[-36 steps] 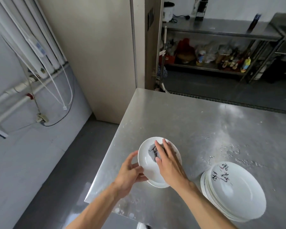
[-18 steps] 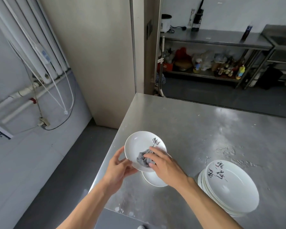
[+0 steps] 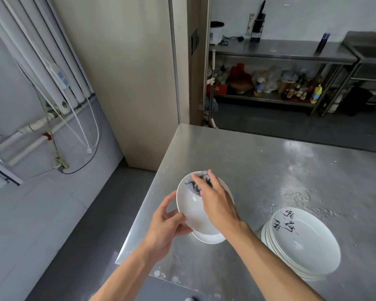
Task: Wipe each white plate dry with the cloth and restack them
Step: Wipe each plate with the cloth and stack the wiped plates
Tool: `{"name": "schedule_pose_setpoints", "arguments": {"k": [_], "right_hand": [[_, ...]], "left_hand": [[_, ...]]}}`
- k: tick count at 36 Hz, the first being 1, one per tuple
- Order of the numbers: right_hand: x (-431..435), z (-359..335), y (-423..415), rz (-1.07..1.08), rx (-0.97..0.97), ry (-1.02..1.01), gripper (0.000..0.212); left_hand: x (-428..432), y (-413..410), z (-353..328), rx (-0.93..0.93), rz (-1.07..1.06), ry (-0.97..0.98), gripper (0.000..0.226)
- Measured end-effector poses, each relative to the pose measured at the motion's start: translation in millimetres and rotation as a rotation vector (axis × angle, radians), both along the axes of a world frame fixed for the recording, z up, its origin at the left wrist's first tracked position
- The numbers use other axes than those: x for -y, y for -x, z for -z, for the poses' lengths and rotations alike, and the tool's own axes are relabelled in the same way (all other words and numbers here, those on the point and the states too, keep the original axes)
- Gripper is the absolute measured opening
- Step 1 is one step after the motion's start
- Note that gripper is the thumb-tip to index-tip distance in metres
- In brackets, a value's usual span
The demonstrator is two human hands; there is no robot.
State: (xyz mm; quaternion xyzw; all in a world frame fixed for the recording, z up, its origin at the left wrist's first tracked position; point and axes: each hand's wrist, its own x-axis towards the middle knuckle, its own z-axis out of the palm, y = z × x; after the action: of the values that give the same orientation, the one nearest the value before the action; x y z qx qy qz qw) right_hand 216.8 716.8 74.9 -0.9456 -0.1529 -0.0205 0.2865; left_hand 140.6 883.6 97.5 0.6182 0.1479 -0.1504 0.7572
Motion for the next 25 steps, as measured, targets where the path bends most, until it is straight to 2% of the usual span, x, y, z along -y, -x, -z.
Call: {"name": "schedule_pose_setpoints", "arguments": {"k": [4, 10, 13, 16, 21, 25], "right_hand": [[-10, -2, 3, -0.107, -0.086, -0.021, 0.074], [-8, -2, 17, -0.234, -0.07, -0.134, 0.036], [-2, -2, 19, -0.283, -0.094, -0.095, 0.032], [4, 1, 18, -0.309, -0.026, -0.04, 0.026], [8, 1, 15, -0.213, 0.123, 0.081, 0.022], [1, -3, 8, -0.089, 0.159, 0.038, 0.017]], "left_hand": [[0, -5, -3, 0.029, -0.005, -0.039, 0.067], [-11, -6, 1, 0.063, -0.02, 0.04, 0.062], [-18, -7, 4, 0.073, -0.033, 0.083, 0.062], [-26, -6, 7, 0.063, -0.085, 0.1, 0.063], [-38, -6, 11, 0.048, -0.124, 0.078, 0.061], [-39, -4, 8, 0.049, -0.104, 0.058, 0.064]]}}
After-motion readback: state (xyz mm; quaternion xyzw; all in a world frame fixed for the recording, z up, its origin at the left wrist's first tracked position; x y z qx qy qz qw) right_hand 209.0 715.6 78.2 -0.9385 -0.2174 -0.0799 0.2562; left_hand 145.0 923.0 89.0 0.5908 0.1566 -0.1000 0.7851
